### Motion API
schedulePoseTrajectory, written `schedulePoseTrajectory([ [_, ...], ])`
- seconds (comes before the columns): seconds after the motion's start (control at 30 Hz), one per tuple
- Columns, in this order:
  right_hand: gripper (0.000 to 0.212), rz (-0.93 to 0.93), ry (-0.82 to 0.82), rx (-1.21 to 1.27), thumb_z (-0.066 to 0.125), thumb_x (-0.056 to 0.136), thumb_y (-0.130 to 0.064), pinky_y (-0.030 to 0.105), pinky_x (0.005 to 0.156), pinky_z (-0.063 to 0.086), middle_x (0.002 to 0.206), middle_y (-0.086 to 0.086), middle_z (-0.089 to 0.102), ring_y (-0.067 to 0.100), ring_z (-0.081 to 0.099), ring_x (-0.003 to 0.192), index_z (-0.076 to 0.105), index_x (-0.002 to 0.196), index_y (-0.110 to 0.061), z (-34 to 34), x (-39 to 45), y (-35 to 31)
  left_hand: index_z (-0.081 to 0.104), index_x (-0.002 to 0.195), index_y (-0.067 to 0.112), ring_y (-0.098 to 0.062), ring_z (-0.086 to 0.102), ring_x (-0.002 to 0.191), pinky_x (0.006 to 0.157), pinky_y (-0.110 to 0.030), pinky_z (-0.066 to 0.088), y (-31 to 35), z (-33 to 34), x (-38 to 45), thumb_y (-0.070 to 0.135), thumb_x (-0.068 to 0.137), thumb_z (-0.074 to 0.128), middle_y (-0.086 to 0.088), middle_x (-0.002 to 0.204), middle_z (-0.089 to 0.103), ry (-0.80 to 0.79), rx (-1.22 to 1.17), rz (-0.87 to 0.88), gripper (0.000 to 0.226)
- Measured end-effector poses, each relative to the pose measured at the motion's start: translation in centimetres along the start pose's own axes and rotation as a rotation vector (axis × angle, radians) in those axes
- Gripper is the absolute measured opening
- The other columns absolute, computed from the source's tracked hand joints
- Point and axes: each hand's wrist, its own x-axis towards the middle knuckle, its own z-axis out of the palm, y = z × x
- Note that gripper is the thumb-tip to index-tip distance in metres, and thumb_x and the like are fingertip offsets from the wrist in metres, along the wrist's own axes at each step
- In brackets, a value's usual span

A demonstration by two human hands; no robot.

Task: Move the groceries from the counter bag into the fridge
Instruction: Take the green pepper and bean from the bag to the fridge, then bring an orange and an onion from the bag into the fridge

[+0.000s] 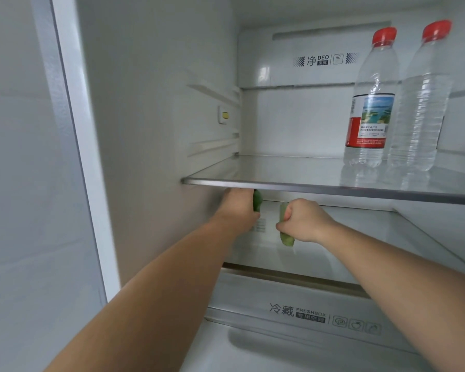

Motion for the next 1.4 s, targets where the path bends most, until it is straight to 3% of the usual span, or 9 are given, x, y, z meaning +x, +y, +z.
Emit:
schedulePoseTrajectory([
  [0.07, 0.024, -0.004, 0.011, -0.005, 0.063, 0.076, -0.022, 0.030, 0.060, 0.048, 0.061, 0.004, 0.057, 0.026, 0.062, 0.069, 0.057, 0.055, -0.012, 0.3, 0.0, 0.0, 0.058, 0.098, 0.013, -0.024, 0.056, 0.097, 0.085, -0.034, 0.051, -0.2, 0.2, 0.0, 0.010, 0.080, 0.063, -0.009, 0.101, 0.058, -0.005, 0.027, -0.008, 0.019],
  [0.2, 0.023, -0.030, 0.037, -0.026, 0.062, 0.082, -0.029, 0.037, 0.077, 0.054, 0.091, 0.006, 0.067, 0.025, 0.063, 0.087, 0.064, 0.093, -0.009, 0.3, -0.8, 0.1, 0.046, 0.126, 0.014, -0.030, 0.042, 0.121, 0.100, -0.036, 0.043, -0.2, 0.2, -0.4, 0.015, 0.085, 0.062, -0.011, 0.127, 0.046, -0.033, 0.136, -0.005, 0.044],
  [0.27, 0.026, -0.046, 0.047, -0.053, 0.059, 0.085, -0.035, 0.036, 0.079, 0.053, 0.094, 0.001, 0.061, 0.023, 0.059, 0.089, 0.056, 0.100, -0.014, 0.2, -1.4, 0.0, 0.040, 0.133, 0.014, -0.030, 0.032, 0.129, 0.103, -0.036, 0.038, 0.2, -0.2, -0.9, 0.017, 0.088, 0.062, -0.012, 0.136, 0.039, -0.041, 0.196, 0.007, 0.051],
  [0.4, 0.030, -0.071, 0.058, -0.108, 0.058, 0.086, -0.038, 0.036, 0.078, 0.051, 0.098, -0.001, 0.057, 0.023, 0.057, 0.091, 0.052, 0.108, -0.019, -0.4, -2.6, -0.2, 0.034, 0.139, 0.018, -0.029, 0.025, 0.136, 0.102, -0.041, 0.041, 1.1, -0.8, -2.6, 0.026, 0.085, 0.064, -0.009, 0.144, 0.032, -0.027, 0.261, 0.037, 0.063],
  [0.57, 0.041, -0.090, 0.119, -0.143, 0.057, 0.086, -0.039, 0.036, 0.082, 0.050, 0.117, -0.001, 0.059, 0.023, 0.057, 0.103, 0.051, 0.123, -0.021, -1.0, -5.1, 0.0, 0.027, 0.147, 0.021, -0.026, 0.022, 0.139, 0.107, -0.044, 0.036, 1.5, -1.4, -5.8, 0.036, 0.084, 0.060, -0.004, 0.150, 0.032, -0.084, 0.327, 0.107, 0.073],
  [0.7, 0.053, -0.068, 0.172, -0.136, 0.058, 0.087, -0.040, 0.036, 0.091, 0.048, 0.132, 0.002, 0.054, 0.023, 0.054, 0.115, 0.046, 0.135, -0.020, -1.9, -8.9, -0.2, 0.031, 0.147, 0.023, -0.027, 0.033, 0.134, 0.104, -0.042, 0.040, 2.1, -3.3, -8.7, 0.038, 0.086, 0.059, -0.004, 0.149, 0.035, -0.107, 0.314, 0.183, 0.069],
  [0.9, 0.051, 0.018, 0.274, -0.187, 0.057, 0.088, -0.039, 0.034, 0.090, 0.046, 0.130, -0.001, 0.053, 0.020, 0.056, 0.110, 0.044, 0.135, -0.023, -3.2, -17.6, -1.1, 0.044, 0.137, 0.027, -0.024, 0.039, 0.130, 0.102, -0.037, 0.040, 1.8, -5.8, -15.0, 0.041, 0.086, 0.057, -0.001, 0.142, 0.045, -0.099, 0.130, 0.343, 0.054],
  [1.2, 0.060, 0.169, 0.239, -0.240, 0.055, 0.089, -0.052, 0.034, 0.098, 0.043, 0.138, 0.000, 0.049, 0.019, 0.050, 0.122, 0.041, 0.140, -0.024, -2.7, -32.4, -3.0, 0.042, 0.138, 0.029, -0.021, 0.038, 0.131, 0.102, -0.037, 0.041, 0.8, -5.6, -24.2, 0.047, 0.084, 0.058, 0.002, 0.140, 0.046, -0.257, 0.088, 0.480, 0.059],
  [1.4, 0.060, 0.314, 0.255, -0.283, 0.051, 0.088, -0.058, 0.037, 0.097, 0.045, 0.133, -0.003, 0.049, 0.019, 0.052, 0.115, 0.040, 0.140, -0.030, -4.2, -42.5, -2.9, 0.043, 0.136, 0.033, -0.021, 0.044, 0.126, 0.098, -0.035, 0.043, 4.4, -5.8, -29.4, 0.050, 0.085, 0.056, 0.004, 0.136, 0.048, -0.331, 0.030, 0.581, 0.055],
])
